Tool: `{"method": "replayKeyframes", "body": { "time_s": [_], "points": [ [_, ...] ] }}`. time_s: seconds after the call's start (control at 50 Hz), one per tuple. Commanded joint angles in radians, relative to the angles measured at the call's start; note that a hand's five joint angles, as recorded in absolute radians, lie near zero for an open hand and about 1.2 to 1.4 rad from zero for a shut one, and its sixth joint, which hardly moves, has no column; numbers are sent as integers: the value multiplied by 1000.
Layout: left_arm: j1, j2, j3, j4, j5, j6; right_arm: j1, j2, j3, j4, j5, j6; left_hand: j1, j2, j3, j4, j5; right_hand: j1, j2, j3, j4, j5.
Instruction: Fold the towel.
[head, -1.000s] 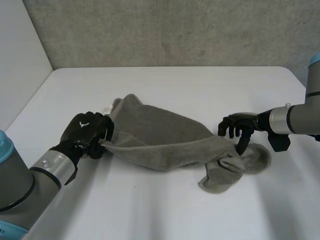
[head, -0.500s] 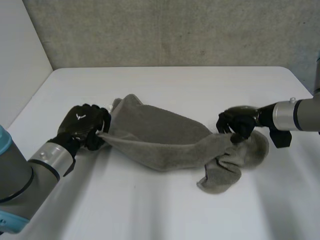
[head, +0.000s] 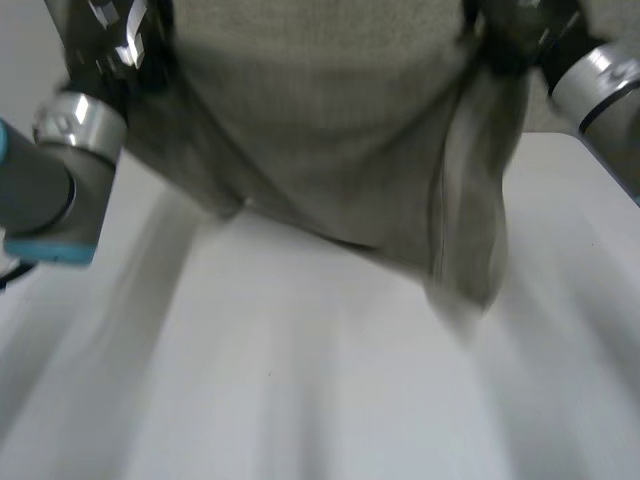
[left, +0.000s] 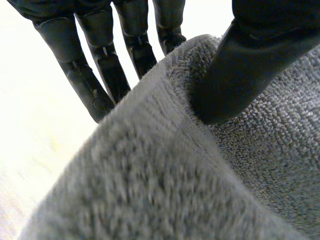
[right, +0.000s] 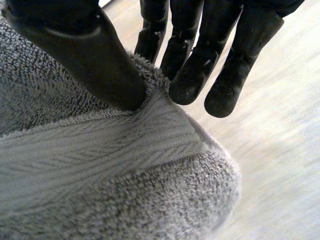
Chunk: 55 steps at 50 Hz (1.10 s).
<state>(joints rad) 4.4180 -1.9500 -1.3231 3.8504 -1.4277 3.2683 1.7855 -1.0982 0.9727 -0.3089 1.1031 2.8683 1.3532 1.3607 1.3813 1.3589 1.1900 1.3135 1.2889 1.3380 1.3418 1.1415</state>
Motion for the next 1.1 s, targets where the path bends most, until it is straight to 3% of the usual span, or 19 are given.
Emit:
{"method": "replayKeyframes", "body": {
  "time_s": [0.02,0.08,0.14,0.16,0.18,0.2,0.24,0.3,0.46,0.58,0.72,0.74,0.76,0.78,0.8,1.1],
  "points": [
    [-26,9,64,248,-142,4,-1,-192,273,-421,162,178,43,36,15,37,32,83,107,58,54,80],
    [-26,2,44,210,-108,4,8,-177,276,-349,132,109,43,36,15,37,32,83,107,58,54,80],
    [-17,3,-61,146,-30,8,14,-152,308,-167,-3,-122,43,36,15,37,32,83,107,58,54,80],
    [-17,3,-62,146,-30,8,14,-152,308,-167,-3,-122,43,36,15,37,32,83,107,58,54,80],
    [-12,8,-147,138,25,10,18,-135,329,-123,-47,-188,43,36,15,37,32,83,107,58,54,80],
    [-12,8,-148,138,26,10,21,-131,352,-78,-90,-260,43,36,15,37,32,83,107,58,54,80],
    [-2,20,-298,143,107,11,23,-131,372,-37,-112,-320,43,36,15,37,32,83,107,58,54,80],
    [29,49,-410,143,144,13,11,-129,409,61,-138,-401,43,36,15,37,32,83,107,58,54,80],
    [77,103,-609,114,168,103,5,-72,474,307,-129,-484,43,36,15,37,32,83,107,58,54,80],
    [77,143,-697,60,193,179,-5,-72,514,398,-97,-497,43,36,15,37,32,83,107,58,54,80],
    [77,181,-771,17,239,209,-6,-75,595,449,29,-466,43,36,15,37,32,66,91,42,38,64],
    [77,181,-777,17,239,209,-6,-75,610,450,38,-454,43,36,15,37,32,-317,-293,-342,-346,-320],
    [77,181,-777,17,239,209,-6,-75,610,450,38,-454,43,36,15,37,32,-321,-297,-346,-350,-324],
    [78,181,-782,17,239,209,-5,-75,624,450,44,-442,43,36,15,37,32,-676,-651,-700,-704,-678],
    [78,181,-782,17,239,209,-5,-75,633,450,49,-428,43,36,15,37,32,-842,-818,-867,-871,-845],
    [109,149,-786,24,240,206,-47,-80,682,430,40,-400,43,36,15,37,32,-829,-805,-854,-858,-832]
  ]
}}
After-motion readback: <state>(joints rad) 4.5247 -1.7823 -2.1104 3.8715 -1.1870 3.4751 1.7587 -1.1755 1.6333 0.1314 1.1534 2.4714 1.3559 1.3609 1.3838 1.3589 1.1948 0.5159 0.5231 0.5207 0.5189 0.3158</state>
